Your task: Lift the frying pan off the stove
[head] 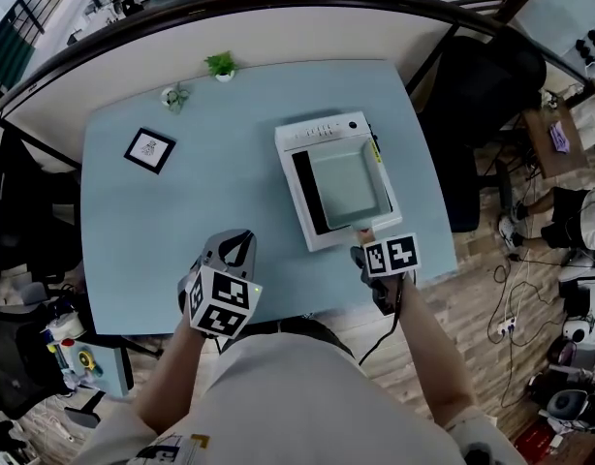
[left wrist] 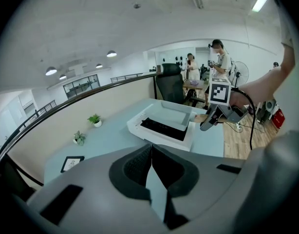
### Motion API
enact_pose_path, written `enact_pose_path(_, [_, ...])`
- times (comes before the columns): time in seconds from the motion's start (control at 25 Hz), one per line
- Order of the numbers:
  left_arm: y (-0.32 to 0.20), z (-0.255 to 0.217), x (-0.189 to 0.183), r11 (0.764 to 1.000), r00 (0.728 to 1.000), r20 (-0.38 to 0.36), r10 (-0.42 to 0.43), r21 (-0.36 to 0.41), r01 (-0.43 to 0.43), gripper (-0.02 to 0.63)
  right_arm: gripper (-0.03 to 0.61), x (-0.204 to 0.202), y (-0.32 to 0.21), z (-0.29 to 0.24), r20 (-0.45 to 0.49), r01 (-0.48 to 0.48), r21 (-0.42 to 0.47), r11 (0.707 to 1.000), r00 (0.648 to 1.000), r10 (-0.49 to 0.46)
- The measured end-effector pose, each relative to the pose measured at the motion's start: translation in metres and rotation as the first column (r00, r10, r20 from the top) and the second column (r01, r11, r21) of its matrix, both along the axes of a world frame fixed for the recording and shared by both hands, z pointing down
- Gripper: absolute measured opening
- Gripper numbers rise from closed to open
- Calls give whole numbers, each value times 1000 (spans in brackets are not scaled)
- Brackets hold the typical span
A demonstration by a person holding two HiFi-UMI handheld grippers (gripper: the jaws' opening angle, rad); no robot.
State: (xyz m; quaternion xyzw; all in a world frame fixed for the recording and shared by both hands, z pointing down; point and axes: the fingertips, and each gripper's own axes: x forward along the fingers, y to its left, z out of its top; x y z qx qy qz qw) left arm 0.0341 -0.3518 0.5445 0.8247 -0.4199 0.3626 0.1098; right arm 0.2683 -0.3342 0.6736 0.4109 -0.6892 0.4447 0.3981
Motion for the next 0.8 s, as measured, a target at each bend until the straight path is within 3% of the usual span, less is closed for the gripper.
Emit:
enact_pose_path(0.2, [2, -9, -4, 1000, 1000, 16, 3, 22, -3, 6, 106, -7, 8, -17, 26, -16, 35, 999, 1000, 15])
enact_pose_path(0.44, [-3, -39, -6, 995, 1000, -7, -17, 103, 18, 6, 106, -21, -7, -70, 65, -34, 185, 982, 998, 22])
enact_pose_path(0.6, [-6, -82, -1, 985, 996, -85, -8, 173, 23, 6, 106, -31, -17, -124, 95, -32, 311, 950, 995, 2])
enact_pose_path(0.8, [-11, -137, 1, 957, 992, -123, 1, 289, 35, 6, 106, -40, -27, -195, 139, -47, 456, 889, 990, -19])
